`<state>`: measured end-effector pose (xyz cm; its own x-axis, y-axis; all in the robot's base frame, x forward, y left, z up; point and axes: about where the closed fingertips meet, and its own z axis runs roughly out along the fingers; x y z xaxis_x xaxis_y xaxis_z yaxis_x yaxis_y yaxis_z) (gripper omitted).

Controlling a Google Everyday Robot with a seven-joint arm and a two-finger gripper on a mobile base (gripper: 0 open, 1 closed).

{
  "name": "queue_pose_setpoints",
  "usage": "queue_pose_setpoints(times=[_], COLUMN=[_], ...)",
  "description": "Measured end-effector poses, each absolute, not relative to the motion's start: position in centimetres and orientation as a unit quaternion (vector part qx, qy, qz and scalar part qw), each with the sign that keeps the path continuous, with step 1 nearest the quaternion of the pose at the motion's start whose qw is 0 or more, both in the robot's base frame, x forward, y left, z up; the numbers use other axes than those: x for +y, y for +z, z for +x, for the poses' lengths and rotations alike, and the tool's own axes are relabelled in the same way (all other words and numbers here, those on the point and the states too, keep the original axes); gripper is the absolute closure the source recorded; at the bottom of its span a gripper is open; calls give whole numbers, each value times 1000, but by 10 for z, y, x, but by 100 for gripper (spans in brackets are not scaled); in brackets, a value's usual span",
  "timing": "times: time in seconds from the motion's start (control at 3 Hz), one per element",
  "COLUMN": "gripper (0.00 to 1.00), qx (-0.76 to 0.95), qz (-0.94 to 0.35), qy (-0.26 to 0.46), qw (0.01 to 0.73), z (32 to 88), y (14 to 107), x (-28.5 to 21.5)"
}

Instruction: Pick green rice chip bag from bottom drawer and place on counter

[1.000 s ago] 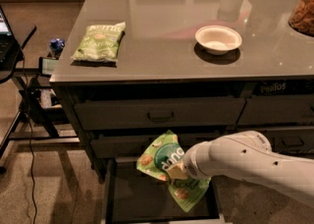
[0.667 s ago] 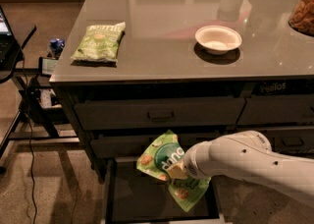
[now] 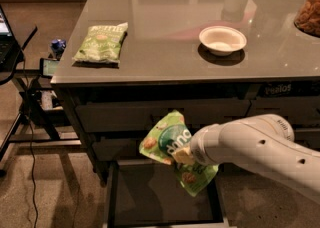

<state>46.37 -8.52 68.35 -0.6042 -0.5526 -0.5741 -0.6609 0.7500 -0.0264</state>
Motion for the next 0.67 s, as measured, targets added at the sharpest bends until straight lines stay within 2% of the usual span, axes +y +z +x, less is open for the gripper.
queue_pose_setpoints(times=[0.33, 0.67], gripper=[100, 100], qx=[881, 881], qz=[-348, -348], qy=[63, 63], qw=[314, 314], z=[469, 469], y=[728, 728], x=[-87, -87])
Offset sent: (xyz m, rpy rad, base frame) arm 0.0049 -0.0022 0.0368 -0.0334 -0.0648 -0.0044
